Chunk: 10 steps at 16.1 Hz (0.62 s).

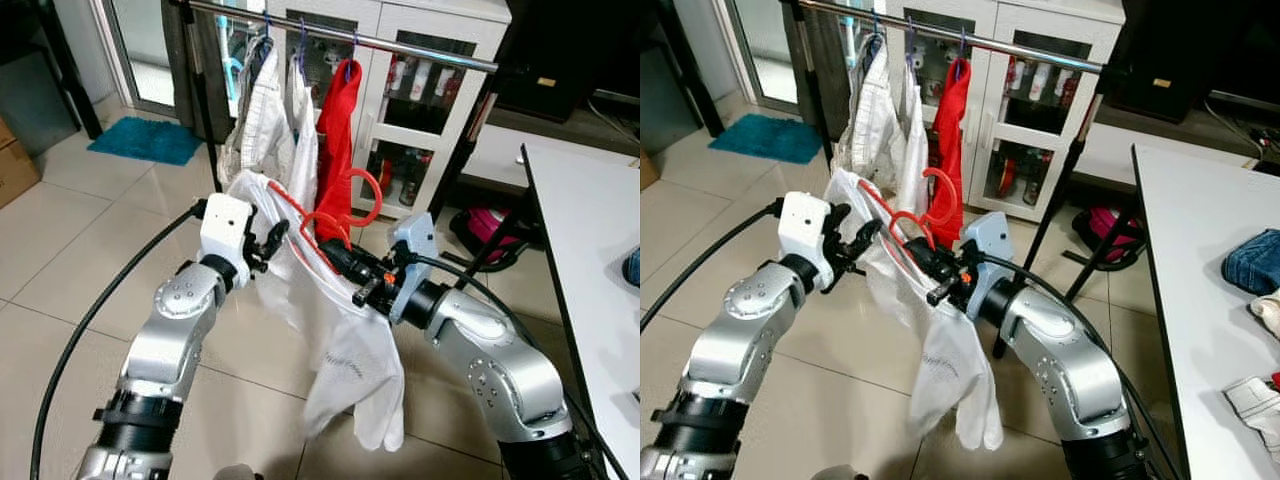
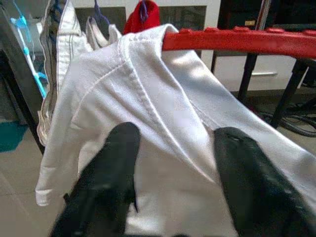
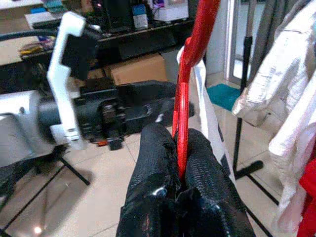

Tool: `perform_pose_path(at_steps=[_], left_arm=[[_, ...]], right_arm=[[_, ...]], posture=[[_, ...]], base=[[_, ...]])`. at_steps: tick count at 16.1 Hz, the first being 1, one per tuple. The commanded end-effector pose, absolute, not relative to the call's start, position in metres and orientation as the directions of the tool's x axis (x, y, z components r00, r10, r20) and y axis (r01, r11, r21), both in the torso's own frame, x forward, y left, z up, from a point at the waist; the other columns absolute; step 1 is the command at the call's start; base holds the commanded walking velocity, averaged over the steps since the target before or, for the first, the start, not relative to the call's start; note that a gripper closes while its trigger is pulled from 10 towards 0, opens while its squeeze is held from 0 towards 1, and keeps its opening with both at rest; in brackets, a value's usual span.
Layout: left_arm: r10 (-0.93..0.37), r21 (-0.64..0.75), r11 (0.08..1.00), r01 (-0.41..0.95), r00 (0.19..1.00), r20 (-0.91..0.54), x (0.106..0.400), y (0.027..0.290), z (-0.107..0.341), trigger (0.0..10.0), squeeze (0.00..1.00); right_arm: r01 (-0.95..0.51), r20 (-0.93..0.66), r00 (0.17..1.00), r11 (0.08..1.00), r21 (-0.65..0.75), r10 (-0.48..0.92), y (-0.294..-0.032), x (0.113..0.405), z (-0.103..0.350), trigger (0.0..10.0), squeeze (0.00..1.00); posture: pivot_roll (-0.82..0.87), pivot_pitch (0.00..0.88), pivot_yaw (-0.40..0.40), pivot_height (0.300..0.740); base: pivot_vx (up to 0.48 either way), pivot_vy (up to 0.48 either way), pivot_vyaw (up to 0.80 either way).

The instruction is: Hang hanger

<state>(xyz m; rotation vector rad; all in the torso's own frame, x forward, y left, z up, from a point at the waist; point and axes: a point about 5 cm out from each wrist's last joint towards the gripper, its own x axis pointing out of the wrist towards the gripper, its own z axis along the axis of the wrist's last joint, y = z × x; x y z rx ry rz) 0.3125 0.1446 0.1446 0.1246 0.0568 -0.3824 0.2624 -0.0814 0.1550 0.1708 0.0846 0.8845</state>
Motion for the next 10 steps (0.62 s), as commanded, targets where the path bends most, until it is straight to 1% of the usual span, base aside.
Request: perform_pose_path(at_steps=[1, 3, 5, 10], left_arm=[[-0.373, 0.106, 0.920, 0.378, 0.925, -0.070, 0.3160, 0.1456, 0.1458, 0.0, 0.00], [-0.381, 0.103, 0.917, 0.386, 0.922, -0.069, 0.3175, 0.1458, 0.1457, 0.0, 0.00], [-0.437, 0.095, 0.892, 0.442, 0.897, -0.064, 0.3188, 0.1397, 0.1466, 0.0, 0.00], [-0.408, 0.105, 0.904, 0.415, 0.909, -0.083, 0.3242, 0.1436, 0.1433, 0.0, 0.00]], right_arm=[[-0.791, 0.068, 0.605, 0.589, 0.164, 0.793, -0.0810, 0.2606, 0.1703, 0.0, 0.00], [-0.795, 0.073, 0.599, 0.583, 0.166, 0.797, -0.0809, 0.2599, 0.1710, 0.0, 0.00], [-0.800, 0.073, 0.593, 0.577, 0.164, 0.802, -0.0811, 0.2591, 0.1714, 0.0, 0.00], [-0.813, 0.078, 0.576, 0.559, 0.165, 0.814, -0.0801, 0.2558, 0.1723, 0.0, 0.00]], posture=[[0.01, 0.000, -0.067, 0.740], [0.01, 0.000, -0.068, 0.740], [0.01, 0.000, -0.067, 0.740], [0.00, 0.000, -0.062, 0.740]], base=[[0.000, 0.000, 0.00], [0.000, 0.000, 0.00], [0.000, 0.000, 0.00], [0.000, 0.000, 0.00]])
